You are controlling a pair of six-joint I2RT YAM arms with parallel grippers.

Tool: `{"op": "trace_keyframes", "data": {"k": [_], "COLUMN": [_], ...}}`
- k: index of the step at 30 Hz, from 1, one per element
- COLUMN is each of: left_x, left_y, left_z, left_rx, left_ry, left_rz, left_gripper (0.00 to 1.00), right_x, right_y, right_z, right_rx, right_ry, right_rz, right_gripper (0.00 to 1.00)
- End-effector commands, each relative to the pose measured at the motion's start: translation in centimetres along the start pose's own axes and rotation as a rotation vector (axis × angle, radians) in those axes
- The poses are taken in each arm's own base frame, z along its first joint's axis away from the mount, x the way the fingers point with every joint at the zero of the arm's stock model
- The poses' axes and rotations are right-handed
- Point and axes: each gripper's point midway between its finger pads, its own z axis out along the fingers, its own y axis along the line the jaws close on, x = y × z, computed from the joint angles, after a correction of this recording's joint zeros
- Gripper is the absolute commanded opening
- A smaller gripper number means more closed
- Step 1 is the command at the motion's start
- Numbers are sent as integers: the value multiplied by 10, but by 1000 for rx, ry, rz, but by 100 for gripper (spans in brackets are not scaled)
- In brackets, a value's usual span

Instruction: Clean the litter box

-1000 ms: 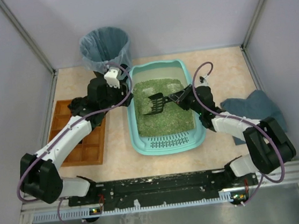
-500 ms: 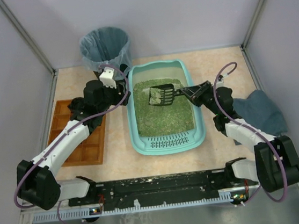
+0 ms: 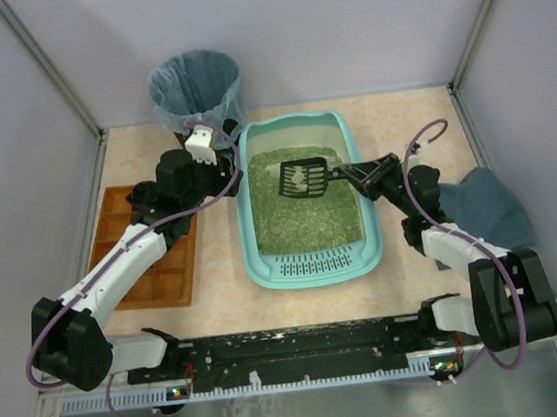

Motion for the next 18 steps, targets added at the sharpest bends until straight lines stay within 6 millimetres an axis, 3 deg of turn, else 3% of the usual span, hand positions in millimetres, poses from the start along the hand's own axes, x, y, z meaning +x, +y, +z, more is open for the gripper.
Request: {"op": "trace_keyframes", "data": {"k": [1, 3, 4, 8, 12, 16, 18], "left_x": [-10, -10, -10, -13, -18, -20, -22], "left_y": [-2, 0, 1, 9, 28, 44, 50], "left_z": [0, 0, -1, -1, -4, -6, -7], "left_rx": [3, -6, -9, -11, -16, -41, -43], "left_ry": [-33, -27, -29, -37, -48, -63, -66], "left_rz": [-9, -16, -17, -56, -136, -178, -202], "left_gripper": [73, 72, 72, 73, 73, 73, 73], "right_x": [2, -16, -15, 14, -12, 21, 3], "right_y": [34, 18, 21, 44, 18, 42, 27], "right_z": [1, -4, -5, 4, -4, 5, 2], "right_rx": [-114, -65, -79, -130, -64, -128, -76], "right_ry": [33, -50, -44, 87, -28, 125, 53], "right_rz": [-62, -15, -13, -85, -21, -89, -82], "right_gripper": [0, 0, 0, 0, 0, 0, 0]}}
